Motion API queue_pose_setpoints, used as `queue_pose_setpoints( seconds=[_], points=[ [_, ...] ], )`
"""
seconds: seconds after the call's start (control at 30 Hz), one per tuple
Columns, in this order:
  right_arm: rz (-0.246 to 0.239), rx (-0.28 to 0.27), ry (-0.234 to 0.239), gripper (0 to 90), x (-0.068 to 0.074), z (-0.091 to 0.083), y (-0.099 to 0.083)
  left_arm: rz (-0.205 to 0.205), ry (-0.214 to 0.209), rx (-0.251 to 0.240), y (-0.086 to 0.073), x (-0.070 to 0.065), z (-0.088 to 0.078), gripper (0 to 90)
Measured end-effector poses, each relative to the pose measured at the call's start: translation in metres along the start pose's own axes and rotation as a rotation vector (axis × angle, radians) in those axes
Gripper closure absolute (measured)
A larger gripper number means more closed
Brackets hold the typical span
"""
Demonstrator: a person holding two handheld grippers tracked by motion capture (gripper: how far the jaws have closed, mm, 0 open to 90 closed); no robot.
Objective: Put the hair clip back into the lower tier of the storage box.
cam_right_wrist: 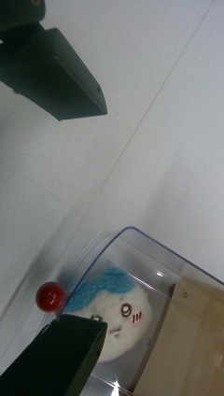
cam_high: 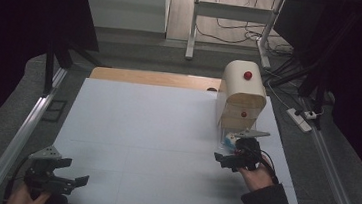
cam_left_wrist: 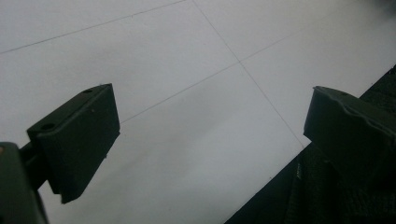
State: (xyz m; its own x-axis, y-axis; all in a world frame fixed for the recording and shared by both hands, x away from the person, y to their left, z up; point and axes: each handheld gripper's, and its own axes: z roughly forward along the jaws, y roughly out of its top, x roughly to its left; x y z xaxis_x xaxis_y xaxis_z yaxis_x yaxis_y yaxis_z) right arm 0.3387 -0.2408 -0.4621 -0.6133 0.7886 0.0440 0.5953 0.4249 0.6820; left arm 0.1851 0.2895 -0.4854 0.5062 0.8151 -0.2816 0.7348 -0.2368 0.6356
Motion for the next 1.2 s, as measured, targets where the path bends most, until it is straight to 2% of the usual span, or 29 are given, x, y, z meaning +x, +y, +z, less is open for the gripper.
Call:
queue_pose_setpoints(
  seconds=[0.67, 1.2],
  points=[
    [0.001, 0.002, 0.020, 0.0, 0.006, -0.012, -0.012, 0.016, 0.016, -0.008, -0.001, 0.000, -0.002, 4.7],
    [0.020, 0.007, 0.028, 0.0, 0.008, -0.024, -0.029, 0.012, -0.005, 0.001, -0.001, 0.001, -0.001, 3.9]
  ],
)
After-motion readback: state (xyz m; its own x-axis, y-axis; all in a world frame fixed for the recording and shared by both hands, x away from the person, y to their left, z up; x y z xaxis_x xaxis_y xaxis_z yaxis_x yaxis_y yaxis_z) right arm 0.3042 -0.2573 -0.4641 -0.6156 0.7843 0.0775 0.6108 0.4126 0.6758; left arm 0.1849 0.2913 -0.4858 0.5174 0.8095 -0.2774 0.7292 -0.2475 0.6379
